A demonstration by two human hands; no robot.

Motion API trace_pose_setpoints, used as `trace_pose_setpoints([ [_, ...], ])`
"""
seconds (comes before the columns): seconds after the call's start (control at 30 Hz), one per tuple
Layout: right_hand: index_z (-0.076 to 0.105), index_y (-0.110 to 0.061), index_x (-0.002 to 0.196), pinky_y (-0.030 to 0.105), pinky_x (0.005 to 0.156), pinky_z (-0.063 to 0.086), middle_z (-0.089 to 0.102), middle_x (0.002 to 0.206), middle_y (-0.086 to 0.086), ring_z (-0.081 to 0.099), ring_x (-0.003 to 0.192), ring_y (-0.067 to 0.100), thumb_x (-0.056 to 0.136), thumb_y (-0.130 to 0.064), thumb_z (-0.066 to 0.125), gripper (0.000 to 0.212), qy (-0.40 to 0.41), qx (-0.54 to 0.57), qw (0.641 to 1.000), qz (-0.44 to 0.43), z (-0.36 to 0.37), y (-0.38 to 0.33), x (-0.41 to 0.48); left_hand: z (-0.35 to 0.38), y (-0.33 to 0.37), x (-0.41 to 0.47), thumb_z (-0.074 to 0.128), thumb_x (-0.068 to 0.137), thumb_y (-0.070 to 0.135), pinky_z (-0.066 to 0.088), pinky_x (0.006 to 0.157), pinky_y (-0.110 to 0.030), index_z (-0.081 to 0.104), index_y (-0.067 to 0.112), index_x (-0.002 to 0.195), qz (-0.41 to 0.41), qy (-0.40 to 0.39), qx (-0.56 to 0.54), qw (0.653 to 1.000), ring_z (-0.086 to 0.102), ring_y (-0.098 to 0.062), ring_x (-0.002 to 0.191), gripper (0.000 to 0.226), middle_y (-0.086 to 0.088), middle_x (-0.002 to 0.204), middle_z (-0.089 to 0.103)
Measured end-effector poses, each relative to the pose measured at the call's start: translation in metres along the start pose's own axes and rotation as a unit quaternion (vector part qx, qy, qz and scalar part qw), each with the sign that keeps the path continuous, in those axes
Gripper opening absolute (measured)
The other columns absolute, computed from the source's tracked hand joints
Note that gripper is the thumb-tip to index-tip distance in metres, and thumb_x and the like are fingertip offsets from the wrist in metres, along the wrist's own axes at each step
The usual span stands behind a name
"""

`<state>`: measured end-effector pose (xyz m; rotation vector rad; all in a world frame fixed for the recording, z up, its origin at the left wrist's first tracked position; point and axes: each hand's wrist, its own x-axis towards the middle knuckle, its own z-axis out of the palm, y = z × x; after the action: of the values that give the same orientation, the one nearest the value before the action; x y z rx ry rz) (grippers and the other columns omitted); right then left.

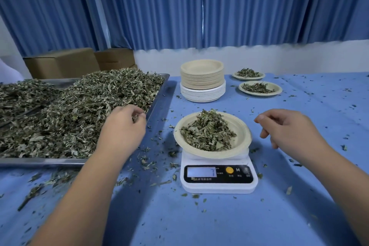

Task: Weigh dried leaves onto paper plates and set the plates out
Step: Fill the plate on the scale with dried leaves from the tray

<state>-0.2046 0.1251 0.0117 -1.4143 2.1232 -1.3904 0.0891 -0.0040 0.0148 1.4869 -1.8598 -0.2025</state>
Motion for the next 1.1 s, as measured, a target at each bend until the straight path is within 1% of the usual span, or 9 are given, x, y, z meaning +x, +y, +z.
trace_pose_setpoints([
  [0.13, 0.067, -0.015, 0.074, 0.027, 0.049, 0.039, 0.064, 0.054, -0.006, 0.046, 0.037, 0.01, 0.093, -0.035, 0.055, 0.03, -0.052, 0.009, 0.996, 0.068, 0.006, 0.002, 0.002, 0.014, 0.03, -0.021, 0.052, 0.096, 0.026, 0.034, 0.082, -0.022, 0.067, 0.022, 0.114, 0.027, -0.014, -0.126, 0.992, 0.05, 0.0, 0.087, 0.024, 0.008, 0.108, 0.057],
  [0.23, 0.069, -0.008, 0.078, 0.028, 0.046, 0.037, 0.064, 0.064, 0.014, 0.046, 0.046, 0.019, 0.093, -0.038, 0.057, 0.035, -0.069, 0.041, 0.991, 0.102, 0.012, 0.002, 0.002, 0.028, 0.044, -0.032, 0.052, 0.097, 0.03, 0.032, 0.088, -0.017, 0.061, 0.019, 0.126, 0.027, -0.047, -0.161, 0.985, 0.051, -0.003, 0.1, 0.033, 0.007, 0.116, 0.051],
  [0.3, 0.069, -0.006, 0.084, 0.026, 0.041, 0.035, 0.062, 0.06, 0.008, 0.045, 0.044, 0.017, 0.093, -0.035, 0.058, 0.032, -0.075, 0.072, 0.988, 0.117, 0.014, 0.002, 0.001, 0.033, 0.045, -0.032, 0.05, 0.098, 0.032, 0.029, 0.083, -0.013, 0.058, 0.016, 0.13, 0.012, -0.059, -0.167, 0.984, 0.052, -0.003, 0.095, 0.037, 0.004, 0.117, 0.05],
  [0.47, 0.069, -0.007, 0.087, 0.022, 0.036, 0.034, 0.06, 0.057, 0.001, 0.045, 0.04, 0.013, 0.094, -0.033, 0.058, 0.029, -0.081, 0.101, 0.983, 0.129, 0.015, 0.003, 0.001, 0.034, 0.04, -0.031, 0.046, 0.098, 0.04, 0.039, 0.098, -0.033, 0.059, 0.019, 0.129, -0.038, -0.11, -0.203, 0.972, 0.051, -0.013, 0.118, 0.04, 0.004, 0.122, 0.059],
  [0.6, 0.068, -0.01, 0.084, 0.023, 0.037, 0.035, 0.061, 0.058, 0.0, 0.045, 0.039, 0.013, 0.093, -0.033, 0.058, 0.027, -0.071, 0.086, 0.986, 0.121, 0.014, 0.004, 0.001, 0.034, 0.043, -0.033, 0.051, 0.097, 0.033, 0.037, 0.074, -0.008, 0.062, 0.025, 0.119, 0.003, -0.072, -0.236, 0.969, 0.053, 0.006, 0.092, 0.026, 0.01, 0.11, 0.056],
  [0.67, 0.067, -0.011, 0.082, 0.024, 0.039, 0.035, 0.061, 0.058, 0.001, 0.045, 0.04, 0.014, 0.094, -0.034, 0.058, 0.028, -0.066, 0.076, 0.988, 0.118, 0.014, 0.004, 0.002, 0.031, 0.046, -0.034, 0.054, 0.097, 0.026, 0.037, 0.072, -0.004, 0.063, 0.024, 0.115, 0.067, -0.045, -0.226, 0.971, 0.052, 0.008, 0.088, 0.02, 0.012, 0.105, 0.053],
  [0.8, 0.066, -0.011, 0.083, 0.023, 0.039, 0.035, 0.06, 0.056, -0.001, 0.044, 0.039, 0.013, 0.094, -0.035, 0.056, 0.028, -0.063, 0.071, 0.989, 0.111, 0.014, 0.002, 0.002, 0.017, 0.057, -0.029, 0.056, 0.095, 0.022, 0.039, 0.081, -0.013, 0.063, 0.027, 0.113, 0.176, -0.053, -0.189, 0.965, 0.051, 0.005, 0.094, 0.02, 0.016, 0.107, 0.052],
  [0.9, 0.063, -0.014, 0.08, 0.019, 0.034, 0.031, 0.056, 0.043, -0.009, 0.04, 0.031, 0.008, 0.095, -0.036, 0.054, 0.028, -0.057, 0.067, 0.99, 0.112, 0.01, 0.002, 0.003, 0.014, 0.072, -0.023, 0.055, 0.096, 0.03, 0.036, 0.086, -0.019, 0.06, 0.034, 0.119, 0.222, -0.116, -0.131, 0.959, 0.048, 0.002, 0.104, 0.024, 0.018, 0.116, 0.049],
  [1.1, 0.063, -0.017, 0.08, 0.025, 0.042, 0.037, 0.059, 0.046, -0.01, 0.043, 0.033, 0.007, 0.094, -0.036, 0.054, 0.026, -0.048, 0.072, 0.993, 0.086, 0.006, 0.002, 0.003, 0.01, 0.112, -0.001, 0.049, 0.1, 0.032, 0.035, 0.107, -0.037, 0.049, 0.041, 0.134, 0.26, -0.288, 0.077, 0.918, 0.043, -0.014, 0.126, 0.036, 0.009, 0.137, 0.042],
])
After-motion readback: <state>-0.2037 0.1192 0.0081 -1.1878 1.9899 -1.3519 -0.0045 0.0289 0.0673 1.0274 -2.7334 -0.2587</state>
